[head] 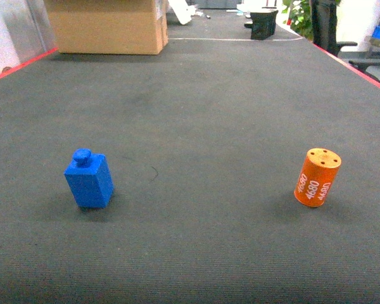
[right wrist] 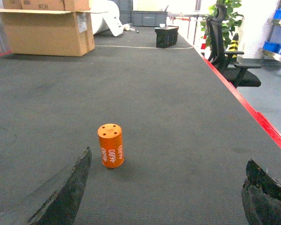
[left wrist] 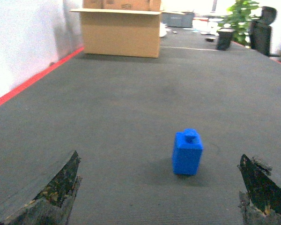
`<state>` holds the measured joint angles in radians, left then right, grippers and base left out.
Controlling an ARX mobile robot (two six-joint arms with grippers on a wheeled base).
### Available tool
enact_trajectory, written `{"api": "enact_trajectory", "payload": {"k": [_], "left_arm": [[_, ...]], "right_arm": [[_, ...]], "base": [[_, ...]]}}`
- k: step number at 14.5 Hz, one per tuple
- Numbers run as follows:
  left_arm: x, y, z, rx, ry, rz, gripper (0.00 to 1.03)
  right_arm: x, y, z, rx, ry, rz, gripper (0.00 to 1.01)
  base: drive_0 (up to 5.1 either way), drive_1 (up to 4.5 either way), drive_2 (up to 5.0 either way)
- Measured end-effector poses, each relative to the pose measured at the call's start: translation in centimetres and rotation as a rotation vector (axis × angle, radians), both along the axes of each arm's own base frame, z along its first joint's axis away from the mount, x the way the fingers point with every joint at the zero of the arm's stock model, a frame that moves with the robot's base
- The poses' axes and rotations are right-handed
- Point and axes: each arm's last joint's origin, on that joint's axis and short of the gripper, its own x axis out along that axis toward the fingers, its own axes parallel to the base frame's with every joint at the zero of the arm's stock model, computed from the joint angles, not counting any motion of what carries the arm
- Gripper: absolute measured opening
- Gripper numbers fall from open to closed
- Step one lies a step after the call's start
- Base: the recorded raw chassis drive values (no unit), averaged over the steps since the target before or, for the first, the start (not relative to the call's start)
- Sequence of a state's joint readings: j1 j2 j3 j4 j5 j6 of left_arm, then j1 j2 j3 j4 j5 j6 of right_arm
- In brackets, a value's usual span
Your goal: Sort blue parts and orange caps into right shelf containers
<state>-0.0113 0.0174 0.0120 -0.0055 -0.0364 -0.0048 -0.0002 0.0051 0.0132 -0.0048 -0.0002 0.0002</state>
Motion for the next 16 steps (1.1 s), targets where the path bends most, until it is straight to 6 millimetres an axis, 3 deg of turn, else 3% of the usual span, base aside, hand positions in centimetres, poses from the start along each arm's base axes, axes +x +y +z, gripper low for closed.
{"api": "enact_trajectory", "payload": {"k": [3, 5, 7, 9, 11, 13, 16], "left_arm": [[3.2, -1.0, 2.1, -0.036, -0.001, 0.319, 0.98], [6.3, -1.4, 4.1, -0.043, -0.048, 0.342, 0.98], [11.9, -2.9, 6.3, -0.036, -0.08, 0.228, 0.98], [15.9, -4.2, 4.8, -0.003, 0.028, 0.144, 0.98], [18.0, -5.8, 2.3, 0.018, 0.134, 0.062, 0.98], [19.7, -7.4, -0.6, 0.033, 0.22, 0.022, 0.98], [21.1, -7.9, -2.6, 0.014, 0.263, 0.022, 0.98]], "right_arm": [[1.4, 1.1, 1.1, 0.051, -0.02, -0.081, 0.98], [3.8, 2.5, 2.7, 0.07, -0.037, -0.043, 0.98], [8.6, 4.3, 5.2, 0.081, -0.068, 0.018, 0.98], [12.8, 5.6, 4.6, 0.085, -0.005, 0.027, 0.98], [15.0, 6.6, 2.0, 0.085, 0.112, 0.045, 0.98], [16.3, 7.6, -0.9, 0.08, 0.213, 0.063, 0.98], [17.3, 8.1, -2.3, 0.089, 0.25, 0.062, 0.98]], "base": [[0.0, 0.0, 0.0], [0.0, 0.0, 0.0], [0.0, 0.0, 0.0], [0.0, 0.0, 0.0], [0.0, 0.0, 0.0], [0.0, 0.0, 0.0], [0.0, 0.0, 0.0]]}}
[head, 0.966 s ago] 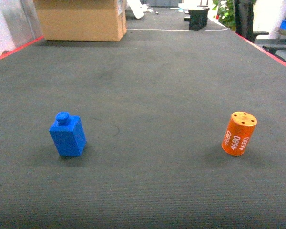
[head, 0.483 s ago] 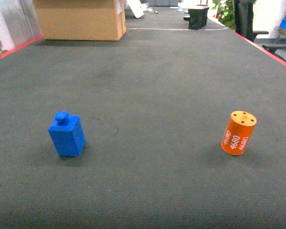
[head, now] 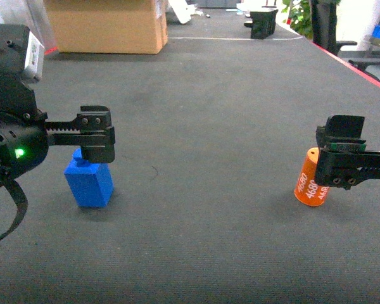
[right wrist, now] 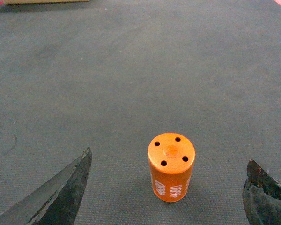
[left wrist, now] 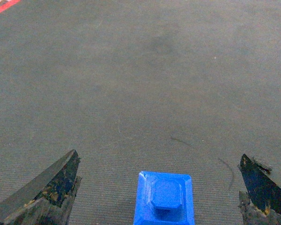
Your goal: Sort blue parts and orange caps into right shelf containers
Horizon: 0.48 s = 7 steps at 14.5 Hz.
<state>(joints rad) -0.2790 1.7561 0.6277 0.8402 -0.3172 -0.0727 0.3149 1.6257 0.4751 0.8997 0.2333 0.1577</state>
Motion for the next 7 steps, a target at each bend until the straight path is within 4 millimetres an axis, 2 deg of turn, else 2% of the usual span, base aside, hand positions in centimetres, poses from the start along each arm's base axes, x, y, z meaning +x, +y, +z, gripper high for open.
{"api": "enact_trajectory", "payload": {"k": [6, 7], "left_arm": [[0.8, -0.1, -2.7, -0.014, 0.076, 0.003, 0.98], [1.0, -0.2, -4.0, -0.019, 0.11, -0.003, 0.98]], "right_arm": [[0.7, 0.5, -3.0, -0.021, 0.086, 0.008, 0.98], [1.1, 0.7, -4.4, -0.031, 0.127, 0.011, 0.98]], "base": [[0.0, 0.0, 0.0], [0.0, 0.0, 0.0]]}}
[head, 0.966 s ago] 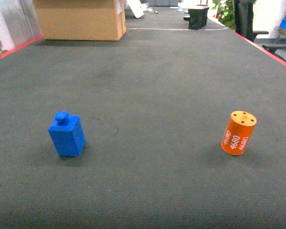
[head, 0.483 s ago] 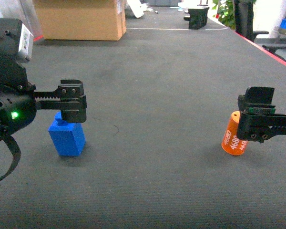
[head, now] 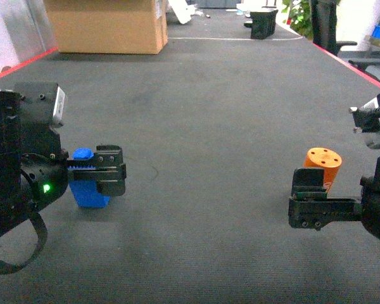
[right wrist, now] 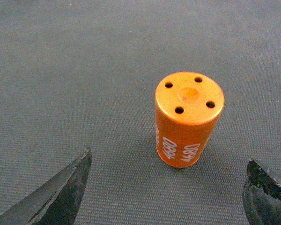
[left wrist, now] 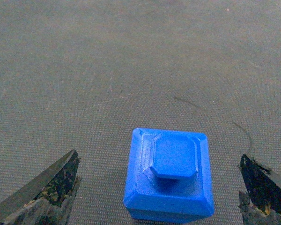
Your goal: Sort blue parts and orange caps into right shelf containers
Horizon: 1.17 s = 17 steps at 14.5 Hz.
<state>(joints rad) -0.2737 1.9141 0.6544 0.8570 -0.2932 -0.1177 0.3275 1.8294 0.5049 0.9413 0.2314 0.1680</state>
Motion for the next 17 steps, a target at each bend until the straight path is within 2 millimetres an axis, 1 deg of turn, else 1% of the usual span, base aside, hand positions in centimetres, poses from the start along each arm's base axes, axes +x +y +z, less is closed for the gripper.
{"api": "enact_trajectory", "payload": {"k": [4, 5, 7, 14, 17], "left_arm": [[-0.1, -0.1, -2.1, -0.003, 0.056, 0.0, 0.98], [0.0, -0.1, -2.7, -0.018, 0.065, 0.008, 0.98], [0.3, -0.2, -3.5, -0.035, 0.082, 0.013, 0.98], [0.8, -0.5, -3.6, -0.036, 0.086, 0.002, 0.98], [1.4, -0.7, -3.5, -0.043, 0.081, -0.004, 0.98]], "right_arm": [[0.8, 0.3, -1.7, -0.002, 0.048, -0.007, 0.98], [1.4, 0.4, -2.3, -0.006, 0.068, -0.016, 0.98], [4.2, 1.0, -3.2, -0.005, 0.099, -0.047, 0.98], [6.4, 1.4, -3.5, -0.013, 0.118, -0.085, 0.98], [7.0, 1.6, -3.7, -0.02, 0.117, -0.104, 0.98]], "base": [[0.0, 0.0, 0.0], [0.0, 0.0, 0.0], [0.0, 0.0, 0.0], [0.0, 0.0, 0.0], [0.0, 0.0, 0.0]]}}
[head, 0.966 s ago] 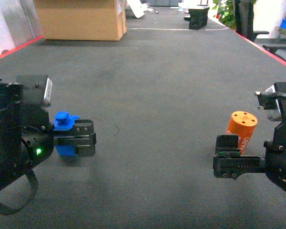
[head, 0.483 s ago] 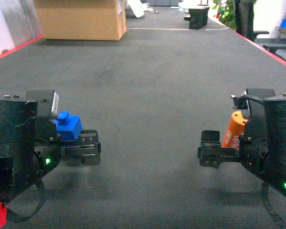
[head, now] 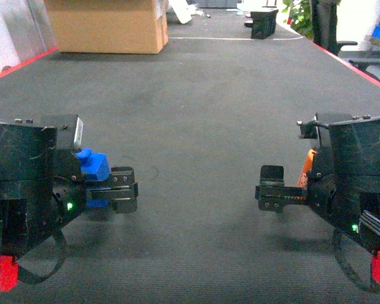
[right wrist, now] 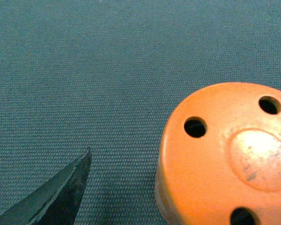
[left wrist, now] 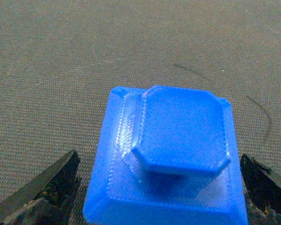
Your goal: Sort blue parts and orange caps into right shelf containers
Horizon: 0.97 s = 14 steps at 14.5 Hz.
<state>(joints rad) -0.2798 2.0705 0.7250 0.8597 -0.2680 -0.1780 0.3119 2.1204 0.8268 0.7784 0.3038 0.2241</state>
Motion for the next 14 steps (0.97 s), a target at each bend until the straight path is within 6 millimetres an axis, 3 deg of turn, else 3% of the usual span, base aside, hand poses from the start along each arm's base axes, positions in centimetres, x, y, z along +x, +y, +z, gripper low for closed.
{"api": "enact_trajectory", "payload": {"k": [3, 4, 5, 9, 11, 13, 14], "left_arm": [[0.4, -0.2, -0.2, -0.019, 0.011, 0.001, 0.98], [0.5, -0.2, -0.3, -0.026, 0.013, 0.003, 0.98], [0.6, -0.2, -0.3, -0.029, 0.011, 0.004, 0.98], [0.9, -0.3, -0.5, -0.027, 0.012, 0.01, 0.63], [0.9, -0.3, -0.5, -0.027, 0.012, 0.01, 0.45], [0.9, -0.3, -0.5, -0.028, 0.011, 0.008, 0.43], [0.4, -0.1, 0.0, -0.034, -0.027, 0.018, 0.43]], "right_arm": [[0.4, 0.1, -0.2, -0.019, -0.002, -0.023, 0.98], [0.6, 0.1, -0.3, -0.032, -0.012, -0.036, 0.95], [0.7, 0.1, -0.4, -0.045, -0.006, -0.046, 0.87], [0.8, 0.1, -0.4, -0.064, -0.007, -0.038, 0.49], [0.7, 0.1, -0.4, -0.07, -0.007, -0.031, 0.46], [0.3, 0.0, -0.1, -0.08, -0.029, -0.029, 0.46], [-0.4, -0.3, 1.8, -0.068, -0.103, -0.034, 0.46]], "base": [[0.0, 0.0, 0.0], [0.0, 0.0, 0.0], [0.0, 0.0, 0.0], [0.0, 0.0, 0.0], [0.0, 0.0, 0.0], [0.0, 0.0, 0.0], [0.0, 0.0, 0.0]]}}
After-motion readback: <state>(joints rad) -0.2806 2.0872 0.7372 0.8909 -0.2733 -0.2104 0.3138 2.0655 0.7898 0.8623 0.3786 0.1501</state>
